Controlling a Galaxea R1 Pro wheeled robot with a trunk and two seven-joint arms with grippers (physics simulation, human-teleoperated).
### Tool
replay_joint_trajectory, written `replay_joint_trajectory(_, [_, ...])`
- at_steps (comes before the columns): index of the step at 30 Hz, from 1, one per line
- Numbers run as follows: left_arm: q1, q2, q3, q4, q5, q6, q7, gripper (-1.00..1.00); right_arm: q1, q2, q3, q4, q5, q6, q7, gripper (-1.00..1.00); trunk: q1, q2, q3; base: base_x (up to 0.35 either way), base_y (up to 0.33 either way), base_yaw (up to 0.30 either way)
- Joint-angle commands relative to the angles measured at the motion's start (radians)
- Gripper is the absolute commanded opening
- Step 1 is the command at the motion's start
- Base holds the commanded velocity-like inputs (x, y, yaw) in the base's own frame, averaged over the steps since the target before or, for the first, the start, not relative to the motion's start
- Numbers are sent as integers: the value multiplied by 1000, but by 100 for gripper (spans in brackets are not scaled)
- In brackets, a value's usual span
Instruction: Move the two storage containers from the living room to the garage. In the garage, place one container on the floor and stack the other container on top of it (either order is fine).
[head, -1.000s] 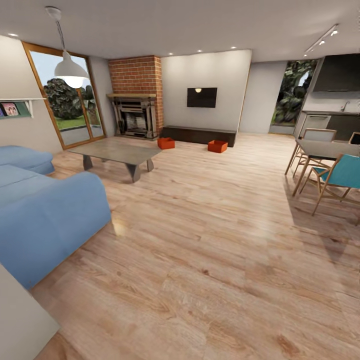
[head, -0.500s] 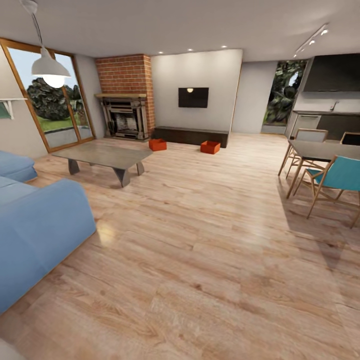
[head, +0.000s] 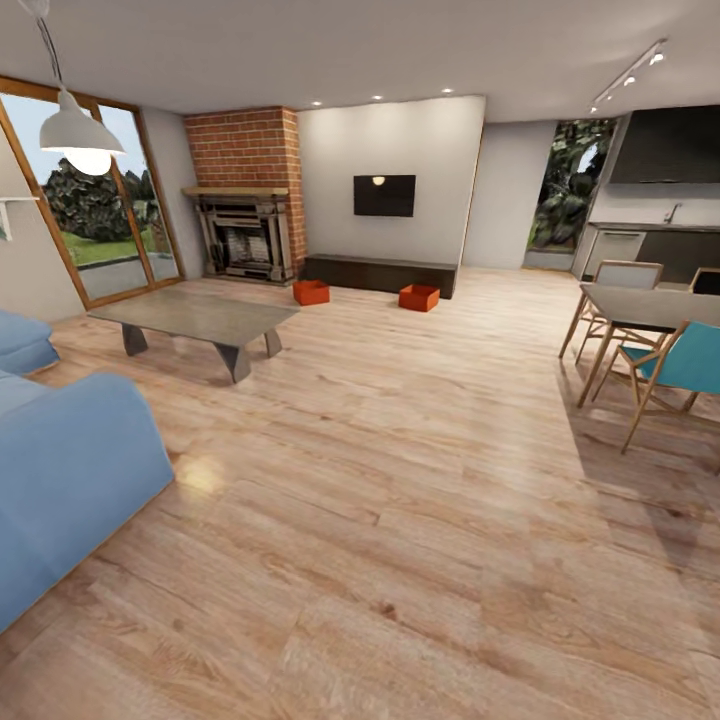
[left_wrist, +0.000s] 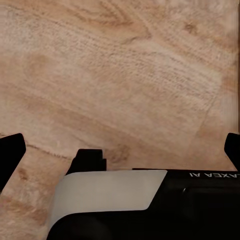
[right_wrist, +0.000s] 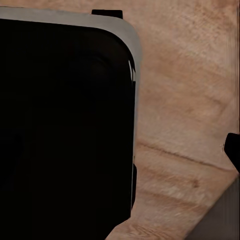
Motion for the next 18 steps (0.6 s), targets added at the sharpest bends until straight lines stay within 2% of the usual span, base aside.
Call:
replay_joint_trajectory(1, [-1,0,-9,1,9,-4,4,100,0,0,0,0,-1,0,1,100,1,0,0,344,-122,0])
replay_joint_trajectory(18, [-1,-1,-9,1,9,-4,4,100,1,-1,0,0,4,0,-3,100,1,0,14,344,-123,0])
